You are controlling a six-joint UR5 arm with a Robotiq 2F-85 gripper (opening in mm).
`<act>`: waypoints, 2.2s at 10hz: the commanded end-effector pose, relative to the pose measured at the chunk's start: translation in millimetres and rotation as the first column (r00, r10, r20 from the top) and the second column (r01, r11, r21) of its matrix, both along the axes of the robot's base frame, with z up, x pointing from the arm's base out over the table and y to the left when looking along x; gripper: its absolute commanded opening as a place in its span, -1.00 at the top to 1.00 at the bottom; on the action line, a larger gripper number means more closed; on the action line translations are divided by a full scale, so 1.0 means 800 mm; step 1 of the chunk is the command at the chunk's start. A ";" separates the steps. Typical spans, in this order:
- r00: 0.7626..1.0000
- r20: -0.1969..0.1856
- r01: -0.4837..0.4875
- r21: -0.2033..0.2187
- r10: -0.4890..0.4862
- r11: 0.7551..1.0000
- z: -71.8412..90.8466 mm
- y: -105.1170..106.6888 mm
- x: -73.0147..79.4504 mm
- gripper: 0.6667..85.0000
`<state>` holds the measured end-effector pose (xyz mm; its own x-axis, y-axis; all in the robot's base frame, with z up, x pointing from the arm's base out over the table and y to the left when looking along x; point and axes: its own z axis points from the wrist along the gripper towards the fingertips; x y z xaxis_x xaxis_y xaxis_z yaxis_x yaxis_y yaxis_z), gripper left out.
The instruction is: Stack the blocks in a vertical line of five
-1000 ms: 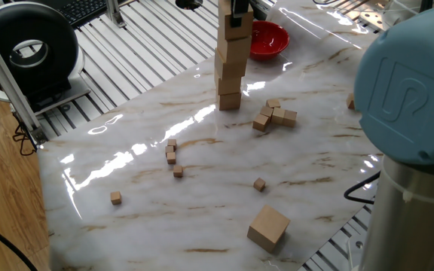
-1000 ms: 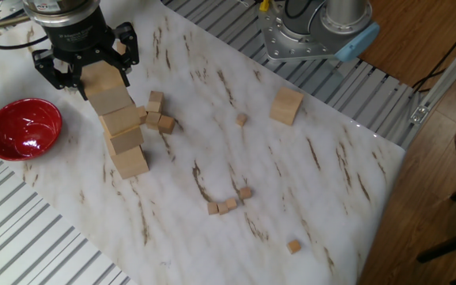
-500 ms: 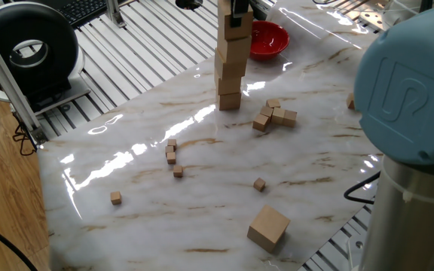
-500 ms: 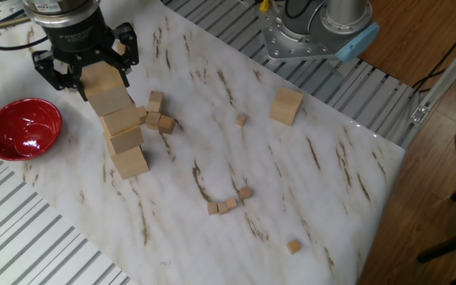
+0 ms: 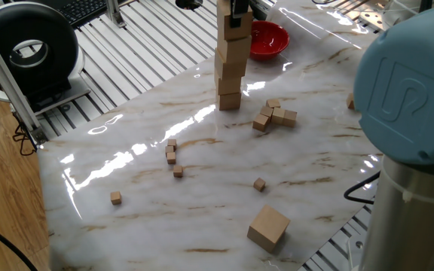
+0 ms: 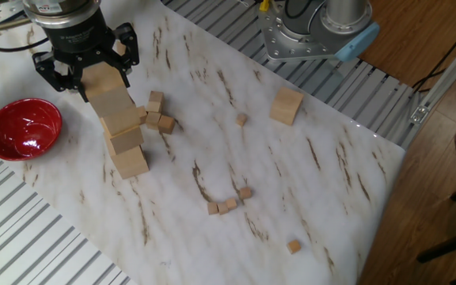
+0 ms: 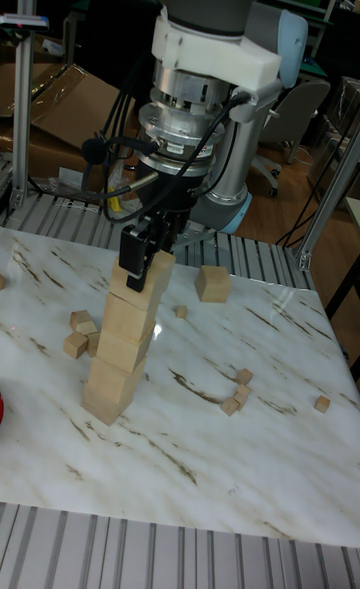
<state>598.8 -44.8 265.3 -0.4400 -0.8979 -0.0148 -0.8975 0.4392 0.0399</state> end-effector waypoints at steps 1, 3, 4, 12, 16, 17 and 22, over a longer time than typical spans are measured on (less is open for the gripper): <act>1.000 0.002 -0.004 0.016 0.004 1.000 0.002 0.004 -0.001 -0.38; 1.000 0.001 -0.001 0.012 0.001 1.000 0.004 0.002 -0.002 -0.39; 1.000 0.000 0.002 0.011 -0.002 1.000 0.003 0.001 -0.003 -0.39; 1.000 -0.009 -0.013 0.021 0.014 1.000 0.002 -0.002 -0.007 -0.61; 0.999 -0.018 -0.026 0.033 0.027 0.999 0.002 0.003 -0.011 -0.84; 0.999 -0.038 -0.025 0.041 0.027 0.999 0.003 0.005 -0.017 -0.95; 0.998 -0.065 -0.006 -0.038 0.003 0.999 0.013 -0.014 -0.032 -1.00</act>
